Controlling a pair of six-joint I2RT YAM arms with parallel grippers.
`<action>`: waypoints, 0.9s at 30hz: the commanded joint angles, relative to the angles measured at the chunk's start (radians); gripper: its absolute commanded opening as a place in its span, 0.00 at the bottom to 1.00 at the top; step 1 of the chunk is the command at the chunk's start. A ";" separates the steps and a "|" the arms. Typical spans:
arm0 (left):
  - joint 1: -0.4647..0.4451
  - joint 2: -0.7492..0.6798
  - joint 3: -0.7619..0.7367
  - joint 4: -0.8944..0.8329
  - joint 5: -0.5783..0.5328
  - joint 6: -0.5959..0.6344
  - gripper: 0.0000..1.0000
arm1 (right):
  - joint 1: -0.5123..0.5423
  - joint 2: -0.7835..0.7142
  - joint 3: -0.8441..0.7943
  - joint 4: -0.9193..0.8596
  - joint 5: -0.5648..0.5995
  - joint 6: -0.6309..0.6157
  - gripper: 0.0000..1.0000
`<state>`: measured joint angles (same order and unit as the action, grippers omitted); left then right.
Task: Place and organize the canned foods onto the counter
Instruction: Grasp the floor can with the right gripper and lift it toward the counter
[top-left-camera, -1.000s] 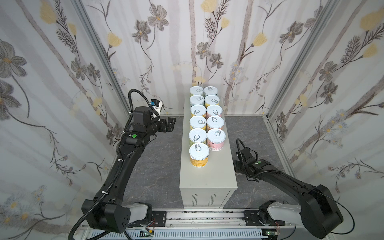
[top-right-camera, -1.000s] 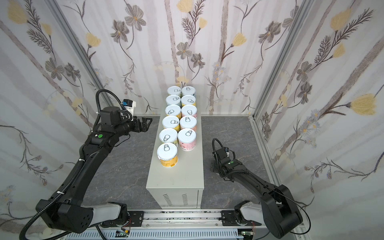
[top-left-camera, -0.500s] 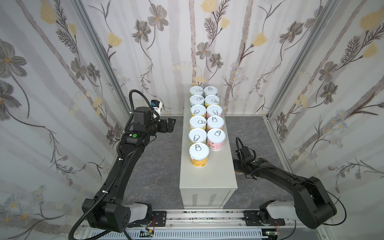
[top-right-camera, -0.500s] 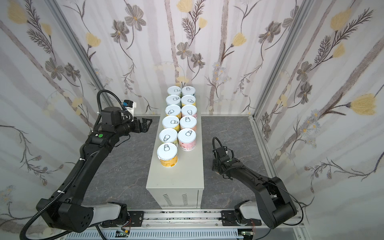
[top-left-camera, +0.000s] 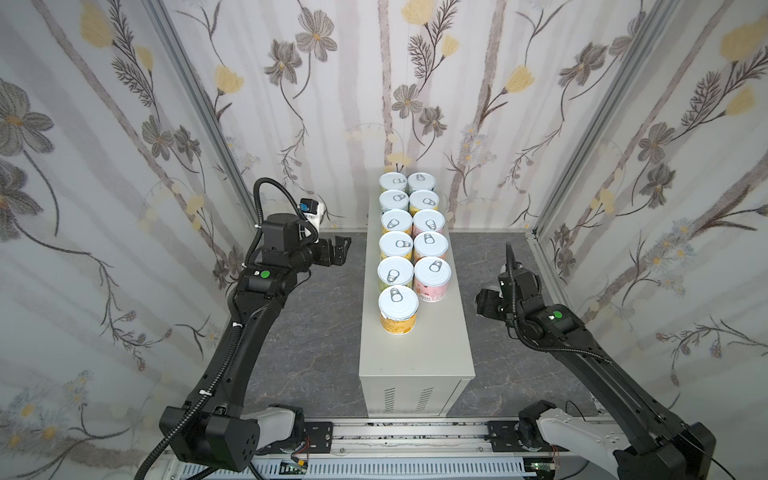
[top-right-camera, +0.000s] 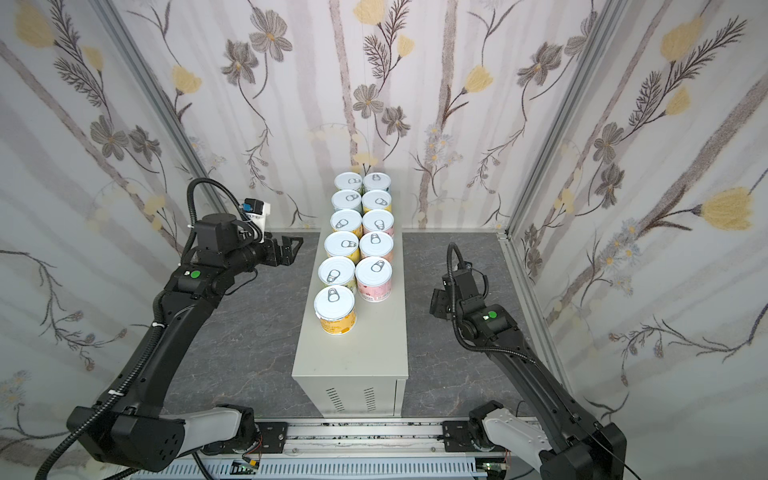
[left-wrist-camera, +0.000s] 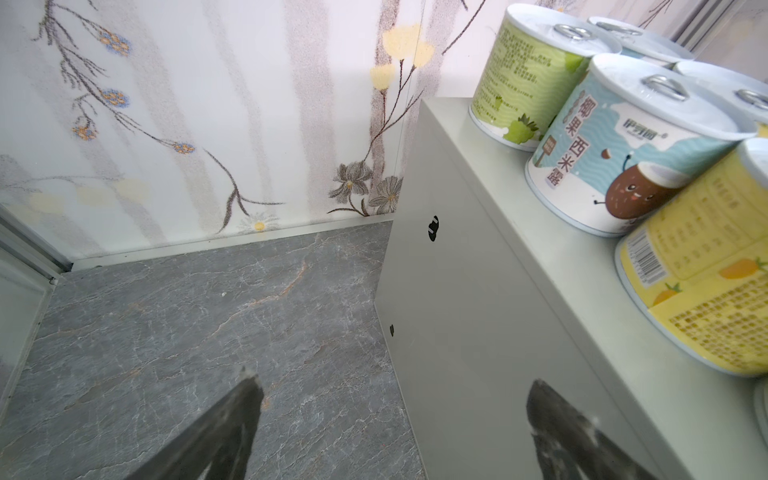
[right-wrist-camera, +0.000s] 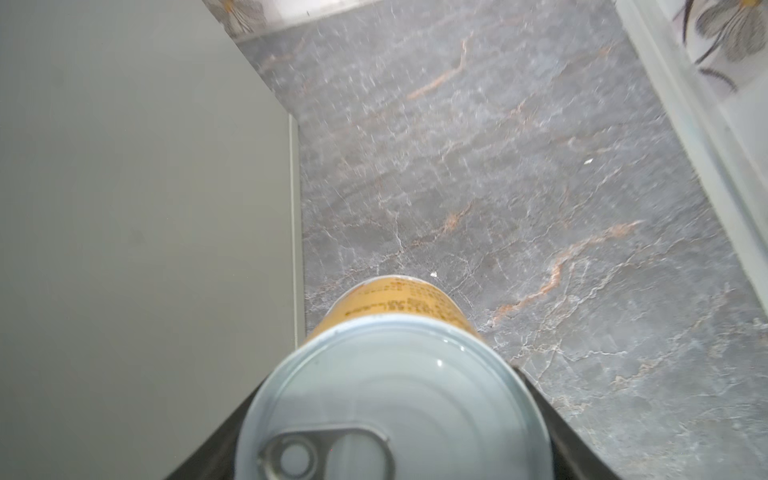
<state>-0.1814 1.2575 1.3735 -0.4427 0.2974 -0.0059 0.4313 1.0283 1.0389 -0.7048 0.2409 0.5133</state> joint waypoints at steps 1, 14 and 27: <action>0.000 -0.027 0.011 -0.006 0.030 0.024 1.00 | 0.005 -0.053 0.142 -0.174 0.002 -0.033 0.40; -0.001 -0.035 0.067 -0.066 0.081 0.066 1.00 | 0.220 -0.017 0.629 -0.484 -0.074 -0.053 0.37; -0.015 -0.007 0.075 -0.064 0.072 0.075 1.00 | 0.621 0.106 0.798 -0.593 -0.017 -0.002 0.38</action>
<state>-0.1947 1.2465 1.4418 -0.5091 0.3702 0.0528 1.0100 1.1118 1.7969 -1.2949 0.1719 0.4824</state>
